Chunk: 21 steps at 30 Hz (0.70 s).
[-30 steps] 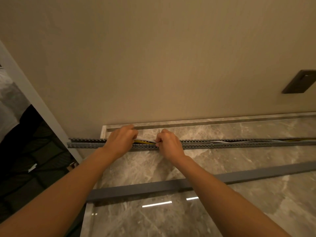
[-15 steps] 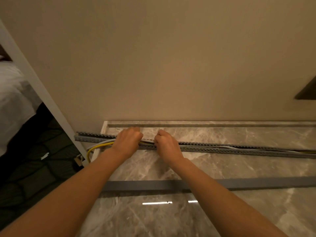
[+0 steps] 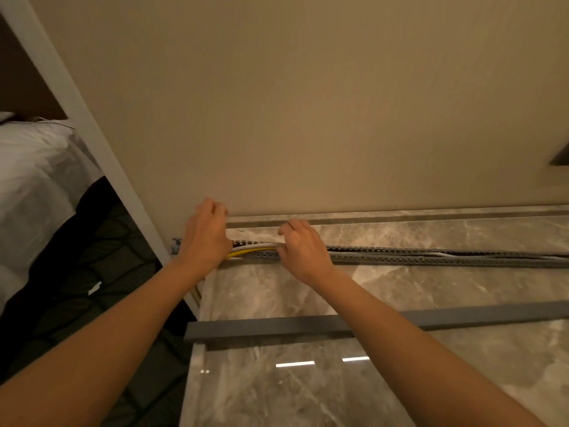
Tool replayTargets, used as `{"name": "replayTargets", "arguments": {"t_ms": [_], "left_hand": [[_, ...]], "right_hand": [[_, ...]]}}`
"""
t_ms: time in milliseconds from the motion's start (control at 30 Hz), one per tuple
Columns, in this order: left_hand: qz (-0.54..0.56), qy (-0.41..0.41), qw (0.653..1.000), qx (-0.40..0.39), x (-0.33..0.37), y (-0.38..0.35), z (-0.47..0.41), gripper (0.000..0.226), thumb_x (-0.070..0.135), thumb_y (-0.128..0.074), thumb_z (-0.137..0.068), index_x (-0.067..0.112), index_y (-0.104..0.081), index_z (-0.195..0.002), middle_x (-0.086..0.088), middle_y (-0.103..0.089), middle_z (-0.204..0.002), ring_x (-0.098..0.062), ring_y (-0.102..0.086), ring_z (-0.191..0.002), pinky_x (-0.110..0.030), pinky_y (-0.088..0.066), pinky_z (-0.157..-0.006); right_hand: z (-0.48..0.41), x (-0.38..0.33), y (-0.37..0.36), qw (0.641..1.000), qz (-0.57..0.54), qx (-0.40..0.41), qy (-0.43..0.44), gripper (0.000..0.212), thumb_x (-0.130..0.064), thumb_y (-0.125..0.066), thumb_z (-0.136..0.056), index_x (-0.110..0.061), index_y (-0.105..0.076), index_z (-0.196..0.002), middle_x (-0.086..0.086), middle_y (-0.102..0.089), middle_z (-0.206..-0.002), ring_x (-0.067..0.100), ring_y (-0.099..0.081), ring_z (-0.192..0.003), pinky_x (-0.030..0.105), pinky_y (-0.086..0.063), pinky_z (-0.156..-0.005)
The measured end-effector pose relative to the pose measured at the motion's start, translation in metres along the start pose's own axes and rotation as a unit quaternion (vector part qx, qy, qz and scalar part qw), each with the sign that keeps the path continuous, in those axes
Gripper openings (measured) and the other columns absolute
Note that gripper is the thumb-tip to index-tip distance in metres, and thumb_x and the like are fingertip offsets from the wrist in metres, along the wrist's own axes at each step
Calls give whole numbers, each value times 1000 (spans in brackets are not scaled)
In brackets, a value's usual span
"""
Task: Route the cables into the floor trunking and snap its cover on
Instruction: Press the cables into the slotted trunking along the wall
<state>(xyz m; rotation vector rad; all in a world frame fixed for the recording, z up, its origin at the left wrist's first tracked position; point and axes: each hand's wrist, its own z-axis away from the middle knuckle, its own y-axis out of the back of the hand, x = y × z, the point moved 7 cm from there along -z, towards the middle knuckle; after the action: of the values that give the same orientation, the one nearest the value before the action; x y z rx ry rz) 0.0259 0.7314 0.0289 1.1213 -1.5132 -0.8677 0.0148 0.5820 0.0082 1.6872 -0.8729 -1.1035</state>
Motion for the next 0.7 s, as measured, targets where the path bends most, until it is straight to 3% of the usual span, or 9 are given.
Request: {"name": "replayTargets", "arguments": {"t_ms": [100,200,267,300,400,500,633,700], "left_hand": [[33,127,991,6,-53,10,4,54,4,-71,-74,-2,-42,-119,-21,-42,-125,-35,-42,-115,-44,-43,-94],[139,242,958,-72,-100,-8,11,52,5,-65,-79,-5,-40,-124,-19,-47,-121,-32,-49,-111,-41,-50,-93],[171,247,934,-192,-109,-27,18,35,0,-58,-85,-2,-51,-118,-13,-52,-108,-25,-52,-99,-30,-48,-86],[188,248,920,-239,-112,-36,23,34,-2,-57,-86,0,-53,-120,-12,-52,-107,-24,-50,-99,-32,-45,-86],[299,271,867,-291,-120,-52,28,46,1,-61,-87,8,-48,-130,-9,-53,-131,-23,-47,-119,-35,-40,-96],[348,267,831,-342,-126,-64,37,47,8,-63,-87,14,-49,-132,-6,-49,-140,-21,-41,-129,-35,-35,-101],[310,178,852,-382,-122,-67,34,43,16,-59,-92,13,-49,-133,-5,-45,-140,-20,-38,-129,-34,-29,-111],[280,130,865,-396,-118,-65,33,36,18,-58,-92,9,-54,-127,-1,-47,-124,-16,-39,-123,-29,-29,-107]], "right_hand": [[-9,-31,-19,999,-39,-34,2,35,-10,-54,-89,-2,-51,-123,17,-53,-126,35,-47,-118,43,-39,-100],[-20,-64,-36,995,-75,-58,24,36,-10,-58,-87,-6,-55,-122,17,-59,-121,36,-52,-111,44,-41,-99],[-26,-80,-43,993,-95,-71,21,36,-10,-60,-85,-7,-57,-121,17,-60,-118,34,-54,-109,44,-42,-97],[-29,-84,-45,992,-106,-74,9,35,-10,-61,-84,-7,-57,-119,16,-60,-118,33,-54,-109,43,-43,-96],[-34,-85,-46,986,-149,-73,-33,25,-7,-64,-82,-6,-58,-106,14,-60,-114,30,-54,-105,39,-44,-89],[-35,-84,-47,985,-146,-85,-40,20,-8,-66,-80,-3,-60,-98,15,-60,-109,29,-54,-100,37,-44,-84],[-38,-84,-48,985,-137,-87,-54,21,-11,-67,-81,-2,-62,-99,14,-59,-109,26,-54,-99,29,-38,-75],[-38,-82,-50,985,-138,-89,-58,20,-11,-67,-80,-2,-62,-98,14,-59,-109,23,-51,-93,28,-37,-74]]}}
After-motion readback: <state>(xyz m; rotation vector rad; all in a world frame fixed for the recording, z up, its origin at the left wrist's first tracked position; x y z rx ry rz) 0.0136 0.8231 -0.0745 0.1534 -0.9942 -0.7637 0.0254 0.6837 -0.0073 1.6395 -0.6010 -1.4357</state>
